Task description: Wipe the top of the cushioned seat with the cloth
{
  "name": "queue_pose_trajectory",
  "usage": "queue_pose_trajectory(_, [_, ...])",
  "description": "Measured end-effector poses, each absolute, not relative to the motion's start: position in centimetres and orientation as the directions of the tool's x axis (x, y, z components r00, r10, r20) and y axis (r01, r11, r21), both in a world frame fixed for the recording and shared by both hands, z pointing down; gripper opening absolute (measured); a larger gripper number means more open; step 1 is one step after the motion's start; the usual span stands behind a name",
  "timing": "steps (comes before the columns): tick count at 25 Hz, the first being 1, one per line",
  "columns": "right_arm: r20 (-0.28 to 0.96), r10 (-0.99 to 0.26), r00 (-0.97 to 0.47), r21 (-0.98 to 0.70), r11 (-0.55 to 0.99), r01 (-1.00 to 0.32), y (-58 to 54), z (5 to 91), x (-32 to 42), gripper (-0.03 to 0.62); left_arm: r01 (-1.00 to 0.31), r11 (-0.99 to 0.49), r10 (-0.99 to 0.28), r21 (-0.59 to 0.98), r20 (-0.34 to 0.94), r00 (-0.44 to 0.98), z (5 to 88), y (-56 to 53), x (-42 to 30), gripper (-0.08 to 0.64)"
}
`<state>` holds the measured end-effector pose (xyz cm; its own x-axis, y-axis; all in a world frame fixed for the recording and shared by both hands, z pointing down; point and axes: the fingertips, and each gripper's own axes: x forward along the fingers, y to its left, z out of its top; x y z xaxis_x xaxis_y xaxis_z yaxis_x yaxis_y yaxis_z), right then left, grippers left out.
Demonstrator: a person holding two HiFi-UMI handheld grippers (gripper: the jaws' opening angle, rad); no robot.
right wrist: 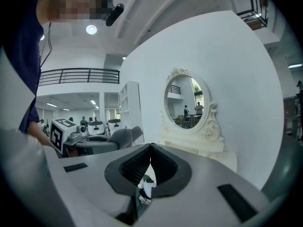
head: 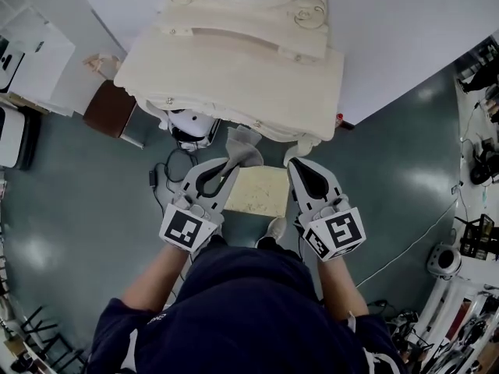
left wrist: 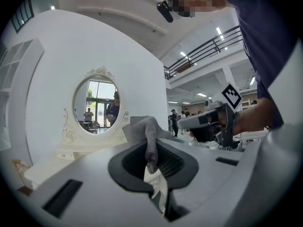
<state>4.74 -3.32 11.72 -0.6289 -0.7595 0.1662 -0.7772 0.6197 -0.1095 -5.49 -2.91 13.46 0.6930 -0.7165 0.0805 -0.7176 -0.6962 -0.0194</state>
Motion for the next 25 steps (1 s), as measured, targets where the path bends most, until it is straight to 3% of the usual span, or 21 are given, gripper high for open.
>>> queue_pose_trajectory(15, [0.124,-0.766,-0.631,-0.084,0.625,-0.776,-2.3,8.4,5.6,0.025,-0.732,-0.681,-0.732,-0.011,0.033,0.681,10.8,-3.5,-5.1,0.028])
queue_pose_trajectory(25, [0.127,-0.749,-0.651,-0.084,0.646,-0.759,-2.0,8.1,5.5,0.025,-0.719,-0.695,-0.717,-0.014,0.086,0.692,10.9,-2.7,-4.4,0.028])
